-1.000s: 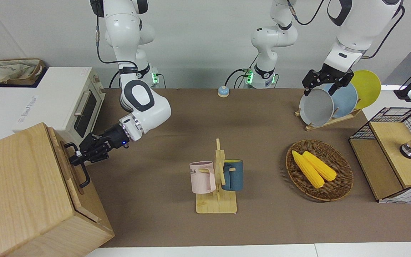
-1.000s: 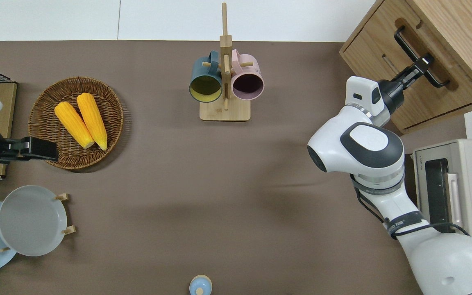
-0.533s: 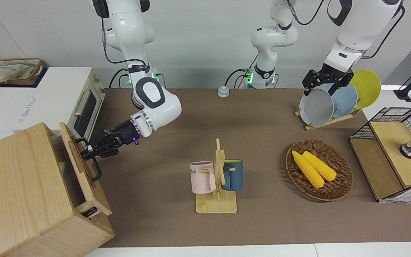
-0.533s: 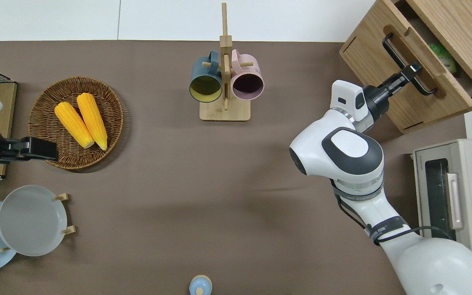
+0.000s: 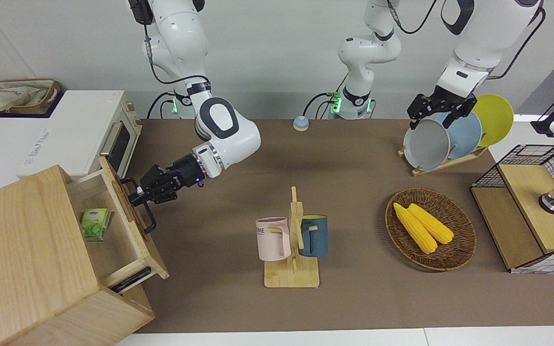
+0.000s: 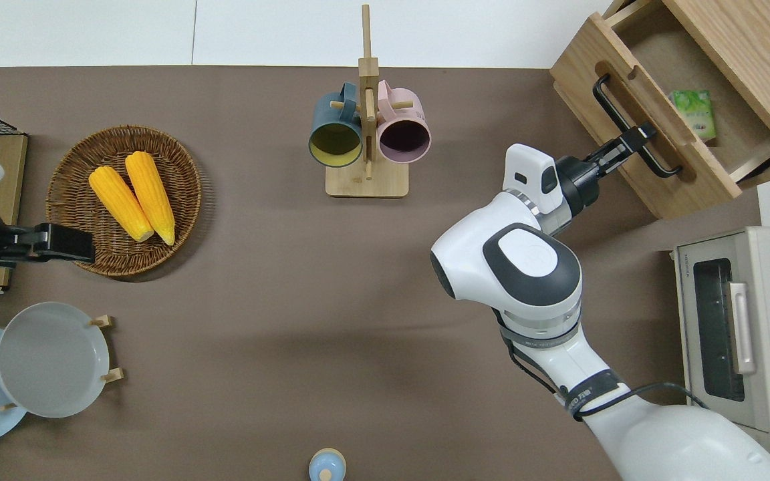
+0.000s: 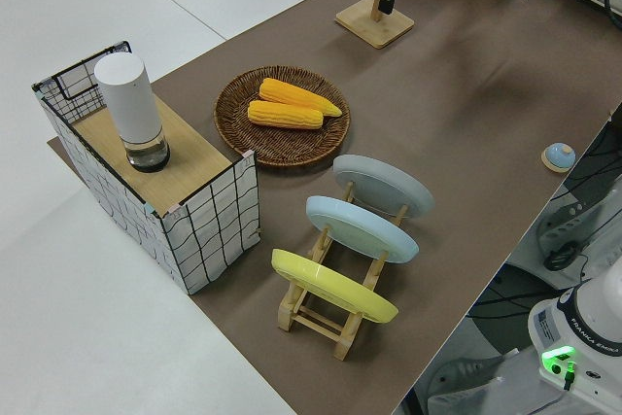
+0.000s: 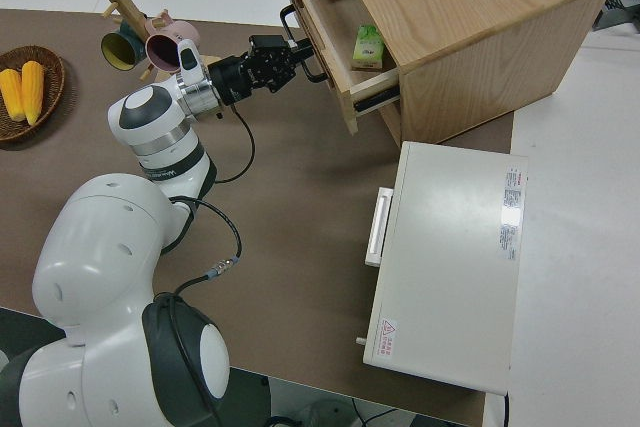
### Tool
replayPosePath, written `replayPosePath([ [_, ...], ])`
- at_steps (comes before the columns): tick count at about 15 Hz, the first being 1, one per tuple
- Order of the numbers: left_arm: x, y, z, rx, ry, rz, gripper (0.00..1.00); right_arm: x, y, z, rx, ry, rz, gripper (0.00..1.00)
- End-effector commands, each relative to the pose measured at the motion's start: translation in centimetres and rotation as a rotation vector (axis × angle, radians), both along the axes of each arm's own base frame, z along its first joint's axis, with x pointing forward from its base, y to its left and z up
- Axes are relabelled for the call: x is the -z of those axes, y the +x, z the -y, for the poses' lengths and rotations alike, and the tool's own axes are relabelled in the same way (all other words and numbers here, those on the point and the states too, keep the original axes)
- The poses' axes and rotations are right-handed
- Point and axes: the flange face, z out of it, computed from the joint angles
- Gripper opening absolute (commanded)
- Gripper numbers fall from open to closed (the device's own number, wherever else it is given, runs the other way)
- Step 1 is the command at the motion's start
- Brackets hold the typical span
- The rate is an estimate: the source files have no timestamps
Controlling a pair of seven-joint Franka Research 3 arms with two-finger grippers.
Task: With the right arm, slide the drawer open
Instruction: 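Pull the drawer handle toward the robot with the right gripper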
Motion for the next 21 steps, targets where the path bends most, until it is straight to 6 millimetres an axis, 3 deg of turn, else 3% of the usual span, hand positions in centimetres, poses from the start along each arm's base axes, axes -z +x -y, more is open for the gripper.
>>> replayPosePath([
  [1, -0.4, -0.3, 0.0, 0.008, 0.013, 0.004, 1.00, -2.8, -0.8, -1.8, 0.007, -0.016, -0.001, 0.094],
  [13, -0.5, -0.3, -0.1, 0.007, 0.013, 0.005, 1.00, -3.3, -5.0, -7.8, 0.069, 0.004, -0.038, 0.088],
  [17, -0.5, -0.3, -0.1, 0.006, 0.013, 0.005, 1.00, -4.8, -5.5, -9.1, 0.093, 0.022, -0.017, 0.086],
  [21, -0.4, -0.3, 0.0, 0.009, 0.013, 0.004, 1.00, -4.9, -6.5, -10.2, 0.103, 0.025, -0.029, 0.079],
])
